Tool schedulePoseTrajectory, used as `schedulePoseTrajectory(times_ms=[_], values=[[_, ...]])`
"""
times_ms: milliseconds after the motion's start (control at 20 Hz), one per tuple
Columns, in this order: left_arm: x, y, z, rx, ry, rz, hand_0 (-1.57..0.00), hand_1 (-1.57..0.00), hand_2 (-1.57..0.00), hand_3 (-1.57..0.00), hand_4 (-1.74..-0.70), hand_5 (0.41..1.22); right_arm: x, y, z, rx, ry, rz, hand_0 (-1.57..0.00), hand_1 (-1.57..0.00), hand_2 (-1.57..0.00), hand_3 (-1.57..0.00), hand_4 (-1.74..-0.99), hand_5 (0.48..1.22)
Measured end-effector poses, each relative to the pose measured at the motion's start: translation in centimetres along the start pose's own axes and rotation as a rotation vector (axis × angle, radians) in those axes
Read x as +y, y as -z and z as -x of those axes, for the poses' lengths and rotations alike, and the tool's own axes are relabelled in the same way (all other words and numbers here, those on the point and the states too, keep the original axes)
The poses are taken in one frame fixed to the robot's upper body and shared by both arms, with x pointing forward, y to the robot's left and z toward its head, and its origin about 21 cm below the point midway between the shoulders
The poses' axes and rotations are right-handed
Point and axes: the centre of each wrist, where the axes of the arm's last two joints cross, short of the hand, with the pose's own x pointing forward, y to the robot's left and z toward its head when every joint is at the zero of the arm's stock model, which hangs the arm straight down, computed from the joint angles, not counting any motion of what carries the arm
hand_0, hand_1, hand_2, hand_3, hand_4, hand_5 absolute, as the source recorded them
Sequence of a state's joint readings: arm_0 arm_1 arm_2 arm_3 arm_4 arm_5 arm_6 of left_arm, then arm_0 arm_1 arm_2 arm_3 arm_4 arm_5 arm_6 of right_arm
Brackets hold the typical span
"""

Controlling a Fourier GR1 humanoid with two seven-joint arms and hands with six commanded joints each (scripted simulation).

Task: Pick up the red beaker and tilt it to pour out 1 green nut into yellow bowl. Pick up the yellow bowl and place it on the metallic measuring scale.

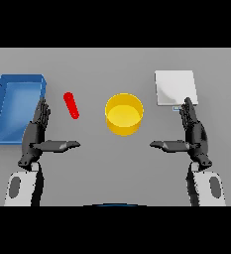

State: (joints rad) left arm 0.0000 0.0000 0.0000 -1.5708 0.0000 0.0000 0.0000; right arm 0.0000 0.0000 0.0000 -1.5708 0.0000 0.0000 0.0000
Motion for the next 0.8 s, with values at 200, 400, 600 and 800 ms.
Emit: schedulePoseTrajectory(times_ms=[200,400,600,800], values=[[0.5,-0.4,0.0,-0.004,0.001,-0.002,0.00,0.00,0.00,0.00,-1.15,0.599,0.1,0.4,-0.1,0.004,0.000,0.001,0.00,0.00,0.00,0.00,-1.167,0.599],[1.5,-2.3,-0.5,-0.042,0.105,0.051,0.00,0.00,0.00,0.00,-1.16,0.599,0.2,-0.8,-0.4,-0.122,-0.243,0.004,0.00,0.00,0.00,0.00,-1.162,0.594],[1.1,-3.1,-1.9,-0.021,0.160,0.073,0.00,0.00,0.00,0.00,-1.16,0.602,1.0,-1.6,-0.5,-0.111,-0.352,-0.006,0.00,0.00,0.00,0.00,-1.173,0.593],[0.5,-2.8,-1.6,0.007,0.197,0.089,0.00,0.00,0.00,0.00,-1.16,0.604,0.5,-1.8,-0.8,-0.110,-0.316,-0.013,0.00,0.00,0.00,0.00,-1.212,0.607]])
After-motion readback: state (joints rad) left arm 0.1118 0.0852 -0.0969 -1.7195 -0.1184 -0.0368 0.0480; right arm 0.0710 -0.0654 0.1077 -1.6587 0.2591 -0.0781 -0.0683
